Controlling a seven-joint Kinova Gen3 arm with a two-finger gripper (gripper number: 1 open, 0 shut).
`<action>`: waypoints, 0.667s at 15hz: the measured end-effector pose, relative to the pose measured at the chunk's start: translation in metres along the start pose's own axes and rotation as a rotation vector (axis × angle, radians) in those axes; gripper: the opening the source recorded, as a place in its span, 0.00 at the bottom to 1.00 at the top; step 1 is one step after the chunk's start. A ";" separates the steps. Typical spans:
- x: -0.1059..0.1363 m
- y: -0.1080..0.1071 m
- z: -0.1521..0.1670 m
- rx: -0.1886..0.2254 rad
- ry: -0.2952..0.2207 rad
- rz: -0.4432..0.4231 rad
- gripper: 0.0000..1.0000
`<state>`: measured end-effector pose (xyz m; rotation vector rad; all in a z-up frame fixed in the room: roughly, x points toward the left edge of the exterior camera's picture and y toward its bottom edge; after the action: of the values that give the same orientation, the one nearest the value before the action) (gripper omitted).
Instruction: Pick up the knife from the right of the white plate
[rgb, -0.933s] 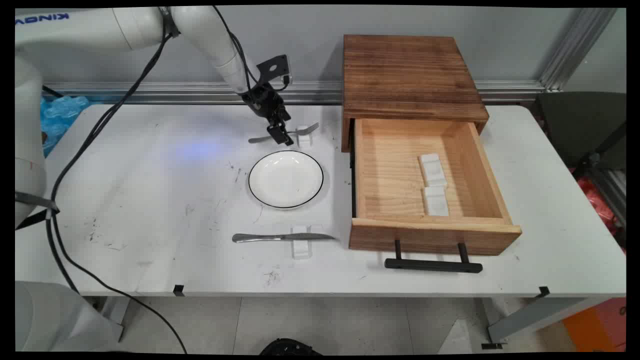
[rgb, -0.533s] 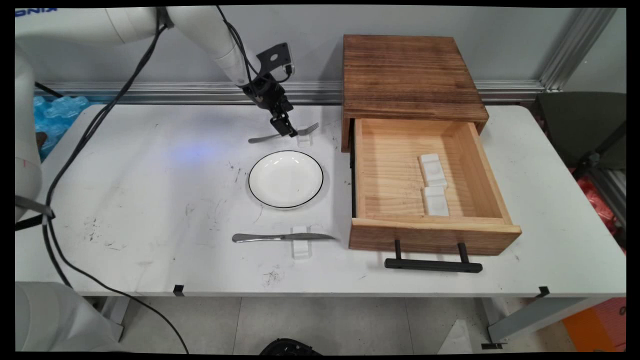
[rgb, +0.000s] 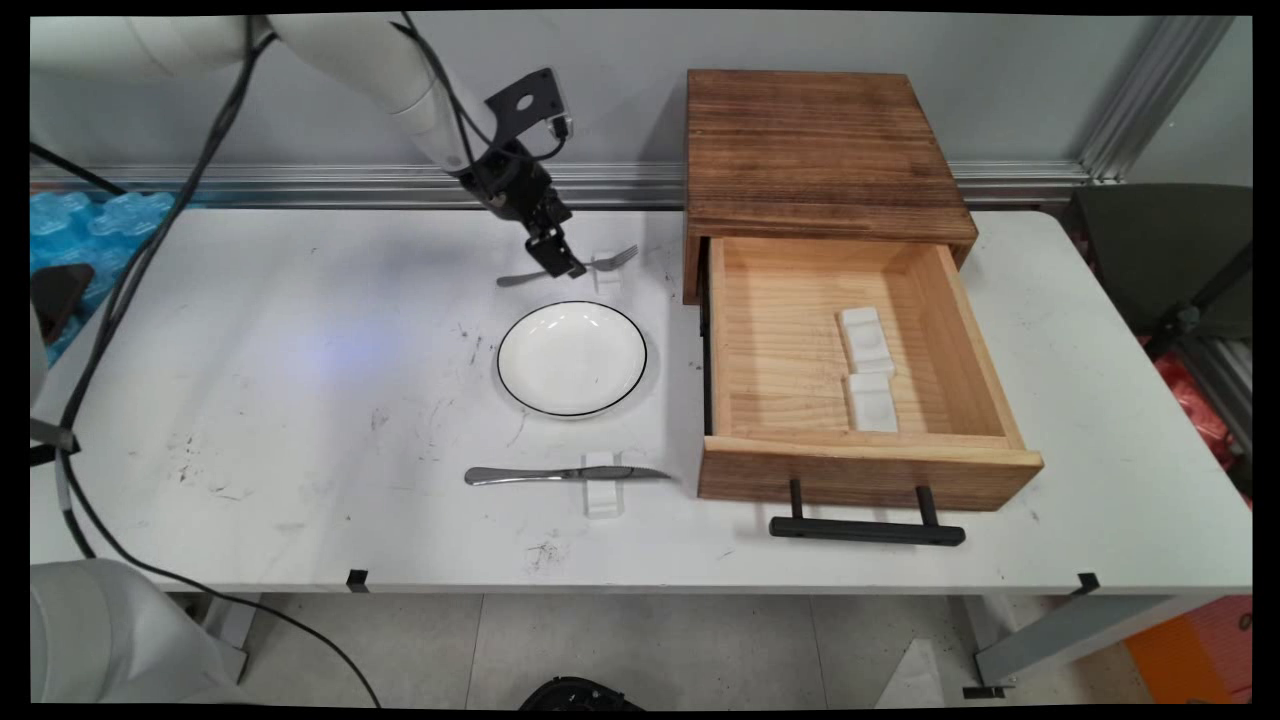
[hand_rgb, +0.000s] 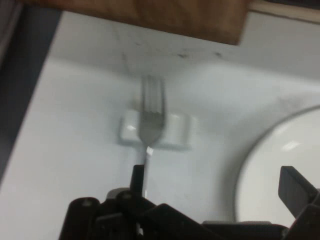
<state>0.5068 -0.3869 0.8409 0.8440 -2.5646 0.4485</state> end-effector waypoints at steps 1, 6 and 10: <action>-0.003 0.009 -0.007 -0.007 -0.009 -0.006 1.00; -0.021 0.046 -0.042 -0.021 -0.062 -0.027 1.00; -0.030 0.064 -0.061 -0.018 -0.099 0.009 1.00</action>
<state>0.5058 -0.2980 0.8694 0.8691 -2.6593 0.3943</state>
